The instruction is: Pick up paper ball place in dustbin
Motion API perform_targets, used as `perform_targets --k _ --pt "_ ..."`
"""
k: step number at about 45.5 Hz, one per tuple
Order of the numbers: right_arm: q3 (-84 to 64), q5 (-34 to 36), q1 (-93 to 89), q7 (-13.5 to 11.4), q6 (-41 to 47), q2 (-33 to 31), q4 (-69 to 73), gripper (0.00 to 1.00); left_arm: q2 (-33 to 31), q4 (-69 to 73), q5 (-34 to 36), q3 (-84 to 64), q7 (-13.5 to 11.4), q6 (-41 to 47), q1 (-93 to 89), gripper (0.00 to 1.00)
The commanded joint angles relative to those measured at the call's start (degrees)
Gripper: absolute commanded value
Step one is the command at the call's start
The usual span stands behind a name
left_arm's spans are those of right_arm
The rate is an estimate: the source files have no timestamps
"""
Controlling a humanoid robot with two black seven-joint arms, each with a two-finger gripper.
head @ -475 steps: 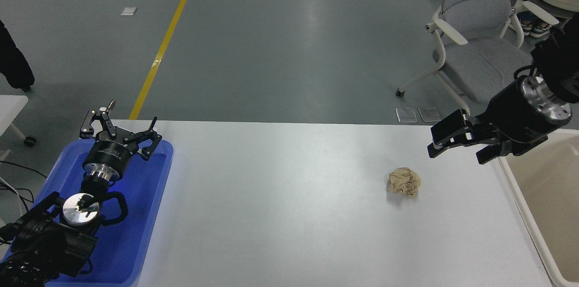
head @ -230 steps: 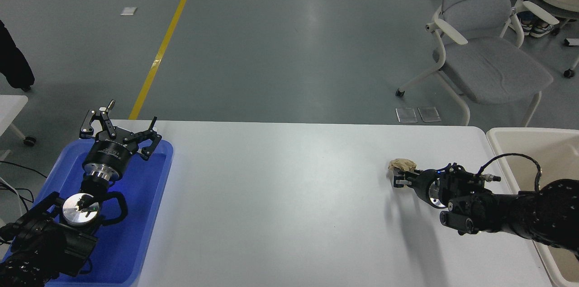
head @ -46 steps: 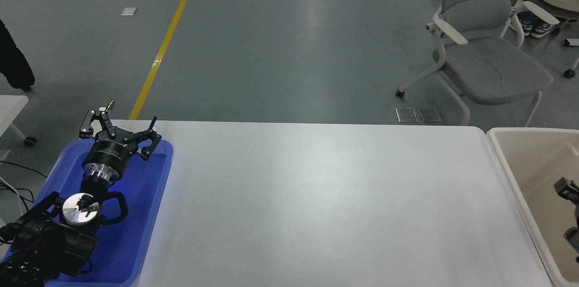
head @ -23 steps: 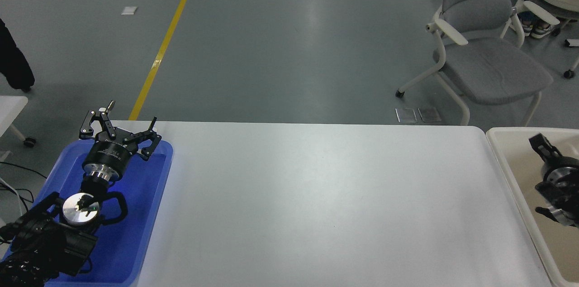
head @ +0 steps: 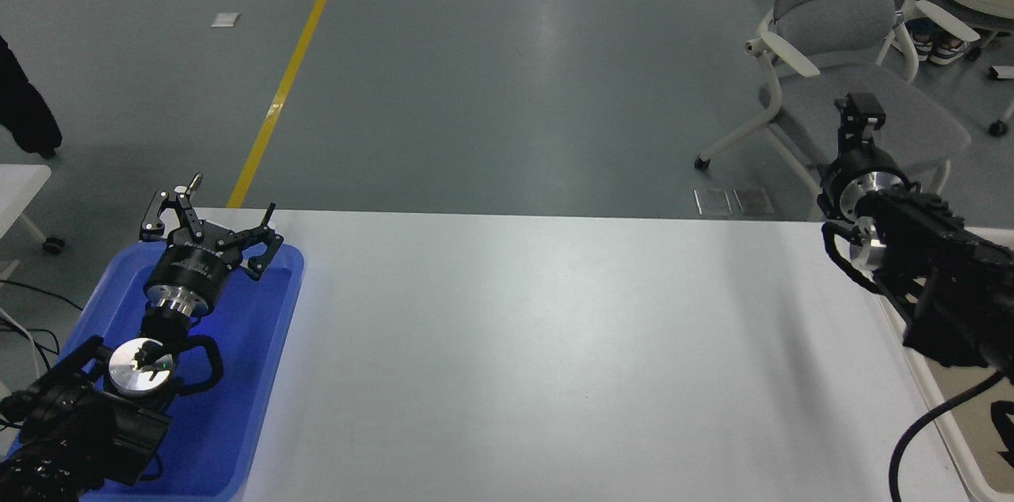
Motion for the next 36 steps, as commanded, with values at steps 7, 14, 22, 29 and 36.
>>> perform_targets --k 7,14,22,29,36 --pt "16.0 -0.4 -8.4 16.3 1.3 2.6 8.7 1.00 0.0 0.0 0.0 0.0 0.0 0.0 0.0 1.00" --pt "16.7 -0.4 -13.3 16.6 4.1 2.7 8.8 1.00 0.0 0.0 0.0 0.0 0.0 0.0 0.0 1.00" --pt "17.2 -0.5 -18.2 16.7 9.3 4.6 8.7 1.00 0.0 0.0 0.0 0.0 0.0 0.0 0.0 1.00" --pt "17.2 -0.8 -20.9 16.7 9.7 5.0 8.6 1.00 0.0 0.0 0.0 0.0 0.0 0.0 0.0 1.00" --pt "17.2 -0.8 -21.4 16.7 9.7 5.6 8.6 1.00 0.0 0.0 0.0 0.0 0.0 0.0 0.0 1.00"
